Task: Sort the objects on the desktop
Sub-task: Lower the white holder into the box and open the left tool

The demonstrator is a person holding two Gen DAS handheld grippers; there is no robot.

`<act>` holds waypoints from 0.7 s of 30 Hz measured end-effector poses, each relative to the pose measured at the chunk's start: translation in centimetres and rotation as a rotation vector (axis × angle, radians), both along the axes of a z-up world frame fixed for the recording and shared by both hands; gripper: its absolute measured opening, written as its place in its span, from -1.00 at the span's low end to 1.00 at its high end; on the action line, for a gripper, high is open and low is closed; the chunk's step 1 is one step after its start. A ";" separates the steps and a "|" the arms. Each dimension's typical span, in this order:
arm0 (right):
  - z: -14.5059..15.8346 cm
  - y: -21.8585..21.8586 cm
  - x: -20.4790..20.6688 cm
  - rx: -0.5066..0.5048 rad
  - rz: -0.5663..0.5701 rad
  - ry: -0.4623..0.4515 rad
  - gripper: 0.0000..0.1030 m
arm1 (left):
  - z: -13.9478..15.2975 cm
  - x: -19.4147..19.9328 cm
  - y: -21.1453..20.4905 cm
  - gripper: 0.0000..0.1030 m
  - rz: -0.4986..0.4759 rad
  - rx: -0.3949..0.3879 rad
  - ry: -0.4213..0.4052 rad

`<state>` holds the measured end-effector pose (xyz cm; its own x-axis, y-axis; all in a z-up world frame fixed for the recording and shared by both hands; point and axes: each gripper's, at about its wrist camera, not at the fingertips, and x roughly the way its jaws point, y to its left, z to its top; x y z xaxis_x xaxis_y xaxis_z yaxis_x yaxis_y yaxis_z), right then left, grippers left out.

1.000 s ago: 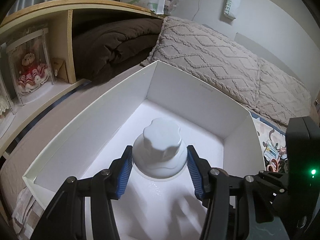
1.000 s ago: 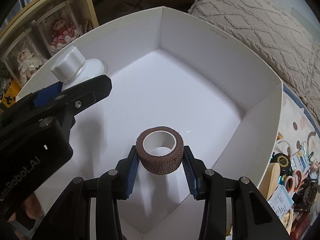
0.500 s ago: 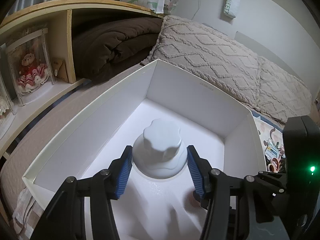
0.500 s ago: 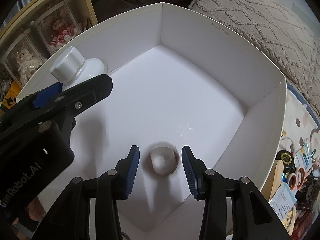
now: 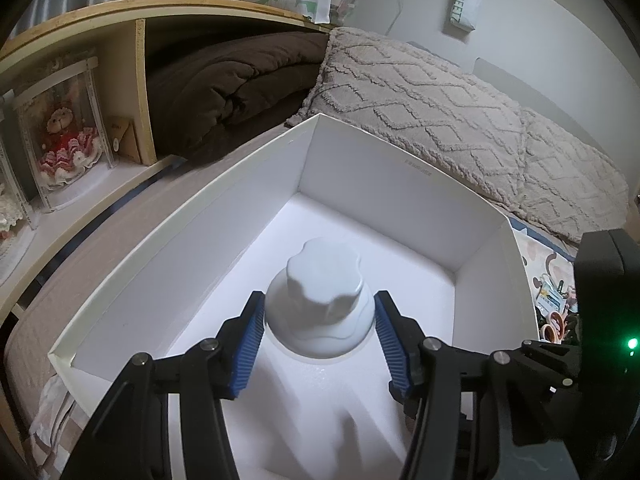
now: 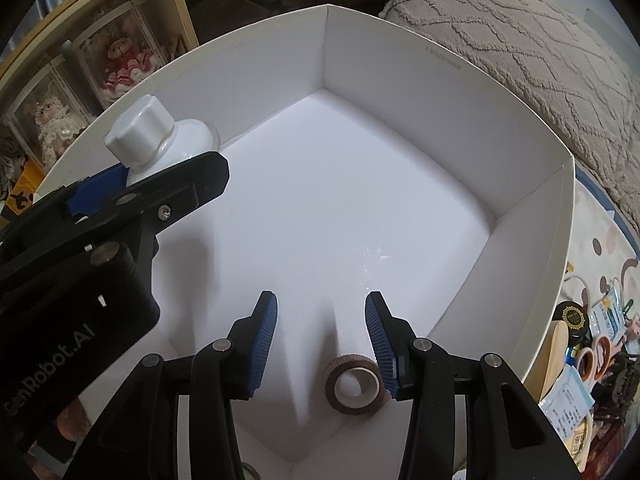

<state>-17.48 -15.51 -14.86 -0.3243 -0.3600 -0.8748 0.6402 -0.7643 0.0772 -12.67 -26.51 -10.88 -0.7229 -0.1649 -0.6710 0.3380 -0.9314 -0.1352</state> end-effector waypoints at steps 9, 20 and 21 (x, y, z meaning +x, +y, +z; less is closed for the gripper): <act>0.1 0.0 0.0 -0.002 0.001 0.000 -0.11 | 0.0 0.0 0.2 0.25 0.011 -0.020 -0.010; 0.1 -0.1 0.0 0.000 0.001 -0.001 -0.11 | 0.1 0.1 0.3 0.37 0.015 -0.036 -0.004; 0.1 -0.1 0.0 0.000 0.001 -0.001 -0.11 | 0.1 0.1 0.3 0.37 0.016 -0.040 -0.005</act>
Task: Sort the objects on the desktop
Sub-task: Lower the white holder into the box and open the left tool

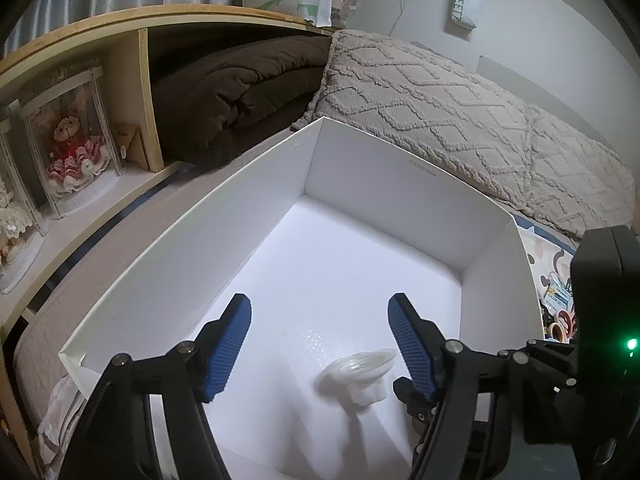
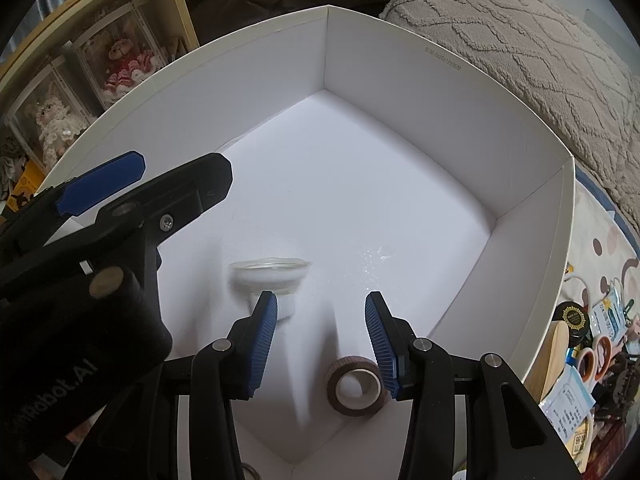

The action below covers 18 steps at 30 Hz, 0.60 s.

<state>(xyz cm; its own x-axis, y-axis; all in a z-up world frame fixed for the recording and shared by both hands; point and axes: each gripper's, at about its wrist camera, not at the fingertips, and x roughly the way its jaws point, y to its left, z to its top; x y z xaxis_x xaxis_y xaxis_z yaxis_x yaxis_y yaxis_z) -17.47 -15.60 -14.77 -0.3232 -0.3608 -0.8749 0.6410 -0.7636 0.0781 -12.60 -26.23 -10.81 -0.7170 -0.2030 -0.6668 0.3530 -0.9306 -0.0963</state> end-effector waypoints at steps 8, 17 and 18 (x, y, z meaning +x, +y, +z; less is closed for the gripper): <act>0.2 0.1 0.0 -0.014 0.001 -0.002 -0.11 | 0.4 0.1 -0.1 0.37 0.011 -0.015 0.005; 0.8 0.5 0.1 -0.082 -0.006 0.010 -0.11 | 0.4 0.3 -0.1 0.37 0.036 -0.025 0.009; 0.9 0.6 0.1 -0.089 -0.007 0.011 -0.11 | 0.4 0.3 -0.1 0.37 0.036 -0.024 0.010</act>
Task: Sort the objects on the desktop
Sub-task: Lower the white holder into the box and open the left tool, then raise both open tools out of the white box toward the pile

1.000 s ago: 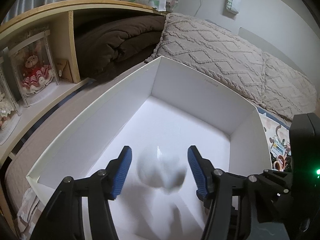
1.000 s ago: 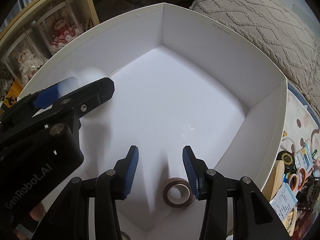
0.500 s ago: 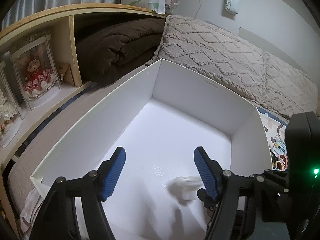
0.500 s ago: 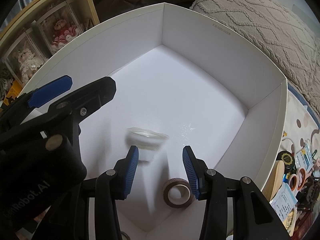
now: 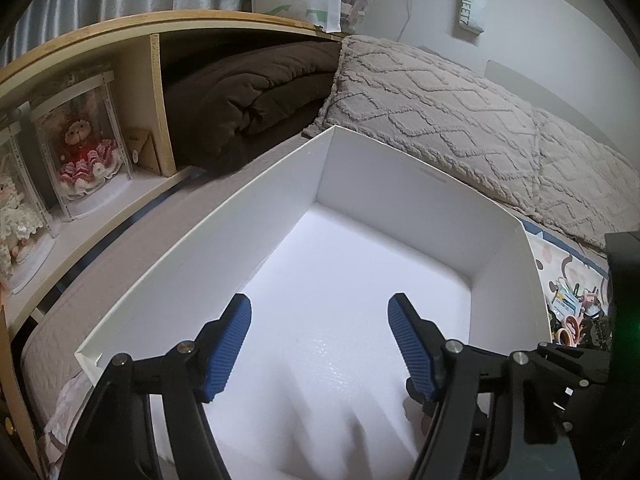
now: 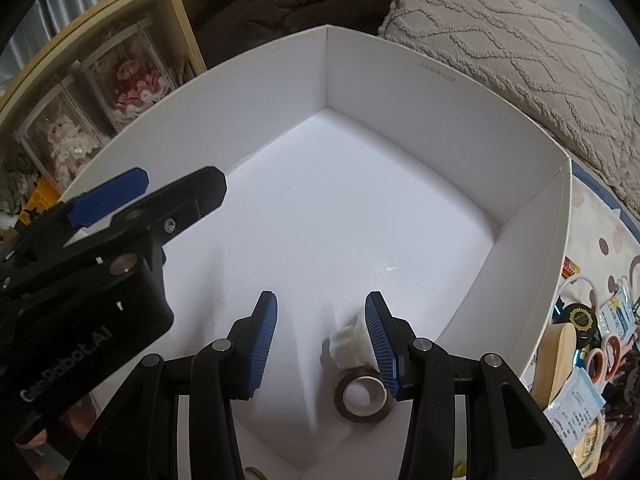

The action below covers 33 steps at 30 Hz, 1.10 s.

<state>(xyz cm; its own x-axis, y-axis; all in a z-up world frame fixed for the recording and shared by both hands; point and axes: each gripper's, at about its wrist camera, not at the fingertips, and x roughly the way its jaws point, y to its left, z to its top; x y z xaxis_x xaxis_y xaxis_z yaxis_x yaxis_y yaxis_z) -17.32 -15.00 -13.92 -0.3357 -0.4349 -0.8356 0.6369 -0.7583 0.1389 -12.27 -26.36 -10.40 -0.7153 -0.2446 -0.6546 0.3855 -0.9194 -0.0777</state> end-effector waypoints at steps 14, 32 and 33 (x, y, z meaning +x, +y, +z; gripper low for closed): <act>1.3 -0.2 0.8 -0.008 0.010 0.044 0.35 | 0.4 0.3 -0.1 0.38 -0.001 0.010 0.012; 3.0 0.8 1.3 -0.019 -0.077 0.133 1.00 | 1.7 1.3 0.5 0.81 0.031 -0.038 0.046; 3.0 0.8 1.4 -0.019 -0.075 0.139 1.00 | 1.8 1.3 0.5 0.85 0.032 -0.040 0.050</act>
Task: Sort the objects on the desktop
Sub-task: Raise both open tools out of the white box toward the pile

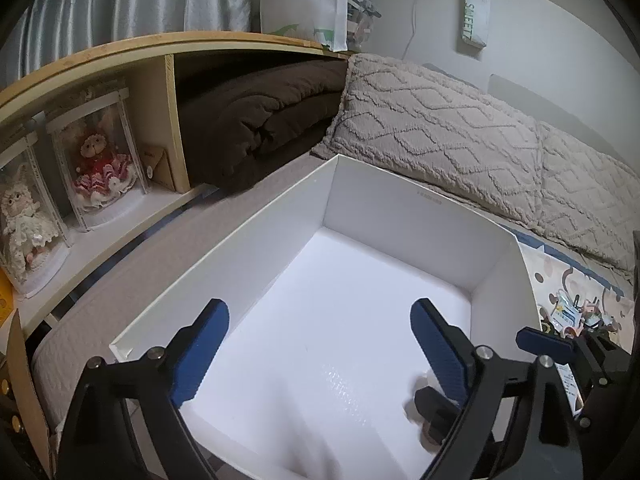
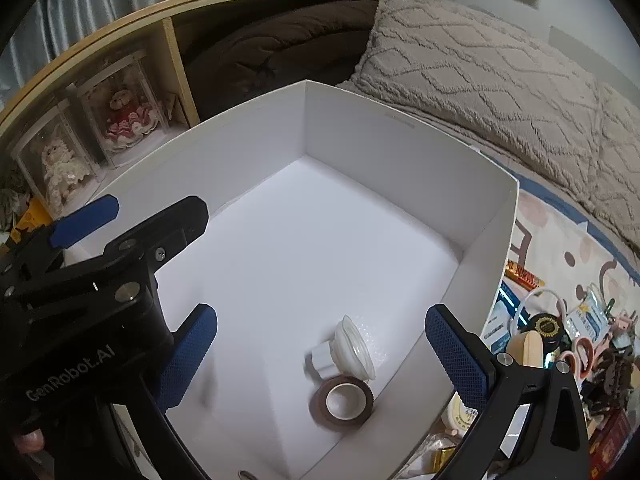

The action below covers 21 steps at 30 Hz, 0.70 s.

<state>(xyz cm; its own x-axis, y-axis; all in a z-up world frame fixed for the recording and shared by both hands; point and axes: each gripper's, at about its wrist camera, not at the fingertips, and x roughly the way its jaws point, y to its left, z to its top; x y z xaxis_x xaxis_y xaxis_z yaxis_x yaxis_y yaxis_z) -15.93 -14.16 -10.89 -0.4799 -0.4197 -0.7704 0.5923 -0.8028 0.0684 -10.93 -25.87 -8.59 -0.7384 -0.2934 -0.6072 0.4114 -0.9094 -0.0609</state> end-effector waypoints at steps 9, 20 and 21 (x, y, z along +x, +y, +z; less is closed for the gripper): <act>0.0 0.7 0.2 -0.015 -0.018 0.018 1.00 | 0.5 0.3 -0.1 1.00 0.007 0.002 0.025; 0.7 1.3 0.9 -0.037 -0.039 0.059 1.00 | 0.9 0.8 0.1 1.00 0.011 0.028 0.044; 0.9 1.3 1.0 -0.039 -0.040 0.064 1.00 | 1.0 0.9 0.1 1.00 0.010 0.028 0.046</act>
<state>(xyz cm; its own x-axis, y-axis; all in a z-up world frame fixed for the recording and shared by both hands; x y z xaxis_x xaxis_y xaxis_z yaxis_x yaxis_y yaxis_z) -14.93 -12.82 -10.01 -0.5445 -0.4280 -0.7213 0.5637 -0.8236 0.0631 -10.07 -25.74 -7.60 -0.7631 -0.2838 -0.5806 0.4164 -0.9030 -0.1059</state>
